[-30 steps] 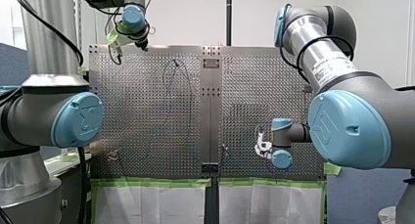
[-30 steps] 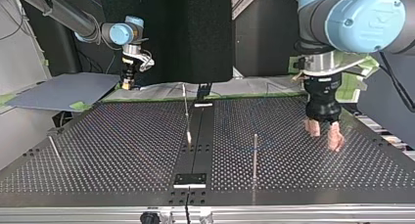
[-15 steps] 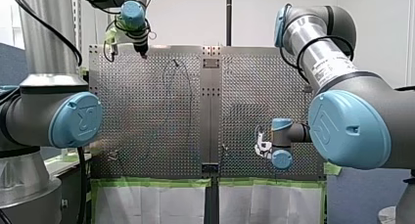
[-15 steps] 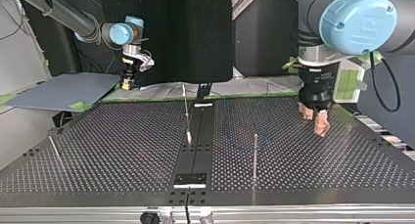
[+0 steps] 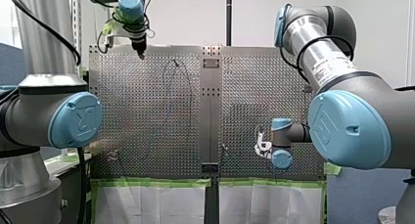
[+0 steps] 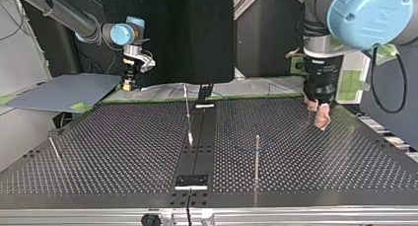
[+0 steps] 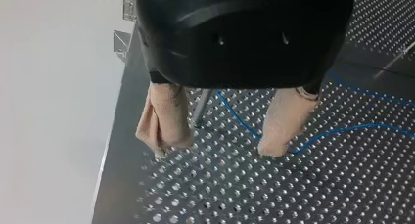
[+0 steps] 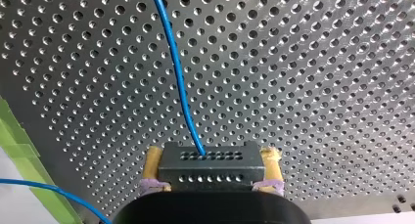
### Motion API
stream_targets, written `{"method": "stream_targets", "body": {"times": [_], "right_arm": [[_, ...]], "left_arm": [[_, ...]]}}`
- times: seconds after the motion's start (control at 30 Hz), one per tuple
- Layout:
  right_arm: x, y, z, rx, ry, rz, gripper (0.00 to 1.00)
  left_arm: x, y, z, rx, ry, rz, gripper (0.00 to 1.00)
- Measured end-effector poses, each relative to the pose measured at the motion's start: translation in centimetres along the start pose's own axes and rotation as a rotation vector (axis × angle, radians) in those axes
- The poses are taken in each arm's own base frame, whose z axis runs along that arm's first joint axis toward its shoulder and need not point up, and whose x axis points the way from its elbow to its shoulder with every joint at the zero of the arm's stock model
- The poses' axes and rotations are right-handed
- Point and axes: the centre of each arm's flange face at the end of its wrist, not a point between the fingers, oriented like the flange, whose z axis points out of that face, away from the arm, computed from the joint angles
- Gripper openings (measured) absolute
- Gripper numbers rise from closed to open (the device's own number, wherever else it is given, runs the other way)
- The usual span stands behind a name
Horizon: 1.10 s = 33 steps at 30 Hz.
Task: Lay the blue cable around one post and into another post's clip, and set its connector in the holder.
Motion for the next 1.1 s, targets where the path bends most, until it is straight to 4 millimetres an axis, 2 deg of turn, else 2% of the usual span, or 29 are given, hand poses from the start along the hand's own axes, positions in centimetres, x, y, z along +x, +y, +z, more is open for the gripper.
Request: {"method": "stream_targets", "body": {"times": [0.57,1.1], "right_arm": [[0.0,0.0,0.0,0.0,0.001,0.0,0.0],[0.0,0.0,0.0,0.001,0.002,0.0,0.0]], "left_arm": [[-1.7,-0.5,-1.6,0.076,-0.083,0.136,1.0],[-1.8,-0.7,-1.9,0.082,-0.097,0.288,1.0]]}}
